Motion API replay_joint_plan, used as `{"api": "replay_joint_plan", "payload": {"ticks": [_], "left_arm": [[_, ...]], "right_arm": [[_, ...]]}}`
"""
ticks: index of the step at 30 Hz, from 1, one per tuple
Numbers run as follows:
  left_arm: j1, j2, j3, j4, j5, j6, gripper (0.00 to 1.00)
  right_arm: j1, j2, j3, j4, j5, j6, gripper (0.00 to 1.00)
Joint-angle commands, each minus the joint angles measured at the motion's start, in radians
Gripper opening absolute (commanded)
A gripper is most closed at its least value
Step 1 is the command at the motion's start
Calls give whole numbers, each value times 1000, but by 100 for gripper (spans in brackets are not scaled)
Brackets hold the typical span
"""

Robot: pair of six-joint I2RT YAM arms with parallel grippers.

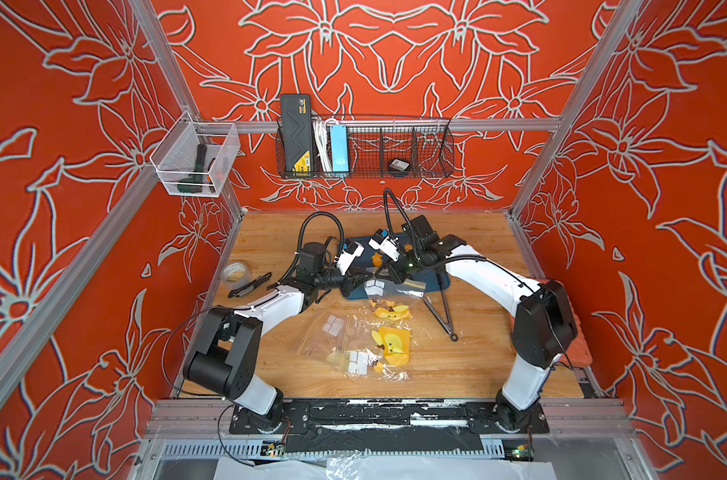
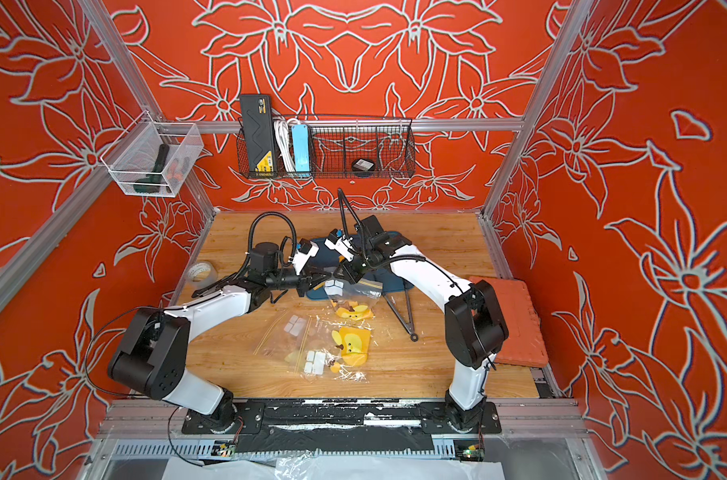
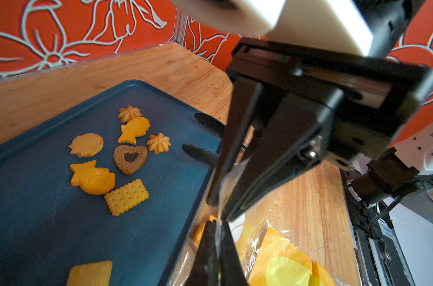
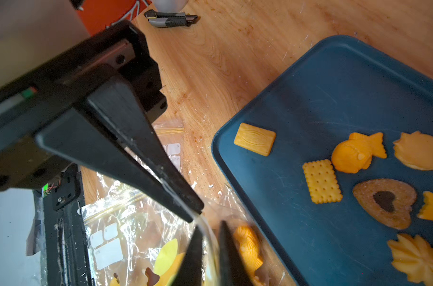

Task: Put the cookies into a resealable bag to prevent moisture
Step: Close the ziploc bag at the center of the board, then pick up the ziploc bag from the center of the board.

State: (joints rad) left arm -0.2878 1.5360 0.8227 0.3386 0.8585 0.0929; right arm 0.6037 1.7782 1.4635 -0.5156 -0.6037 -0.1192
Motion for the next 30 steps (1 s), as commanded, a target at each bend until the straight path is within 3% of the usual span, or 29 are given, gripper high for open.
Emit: {"api": "replay_joint_plan", "payload": {"ticks": [1, 2, 4, 7, 8, 10, 12, 14, 15, 17, 20, 23, 25, 28, 30], "left_arm": [[-1, -20, 15, 9, 15, 17, 0], [-1, -19, 14, 9, 14, 16, 0], [-1, -20, 15, 9, 13, 16, 0], [-1, -20, 15, 8, 11, 16, 0], [-1, -20, 15, 7, 10, 16, 0], [-1, -21, 14, 6, 7, 18, 0], [-1, -20, 13, 6, 7, 18, 0], [-1, -19, 13, 8, 7, 15, 0], [0, -16, 15, 9, 10, 14, 0], [-2, -10, 17, 13, 33, 13, 0], [-12, -1, 19, 32, 59, -1, 23], [-27, 11, 28, 31, 56, -5, 27], [-33, 19, 33, 30, 56, -5, 22], [-37, 28, 39, 18, 46, 4, 0], [-37, 28, 39, 4, 35, 13, 0]], "right_arm": [[1, -70, -61, 50, 77, 5, 25], [-4, -86, -76, 52, 81, 8, 24], [-13, -112, -96, 47, 75, 7, 0], [-19, -141, -128, 38, 86, 1, 3], [-19, -154, -146, 47, 107, 6, 18], [-20, -179, -183, 66, 135, 14, 28], [-27, -196, -209, 72, 135, 19, 14], [-34, -208, -229, 78, 122, 24, 11], [-34, -212, -234, 84, 115, 24, 0], [-35, -212, -233, 81, 94, 26, 0], [-36, -206, -224, 76, 62, 24, 0], [-34, -207, -221, 71, 44, 23, 0], [-35, -209, -224, 69, 42, 23, 0], [-35, -215, -229, 68, 43, 23, 0], [-36, -219, -233, 70, 45, 23, 0]]}}
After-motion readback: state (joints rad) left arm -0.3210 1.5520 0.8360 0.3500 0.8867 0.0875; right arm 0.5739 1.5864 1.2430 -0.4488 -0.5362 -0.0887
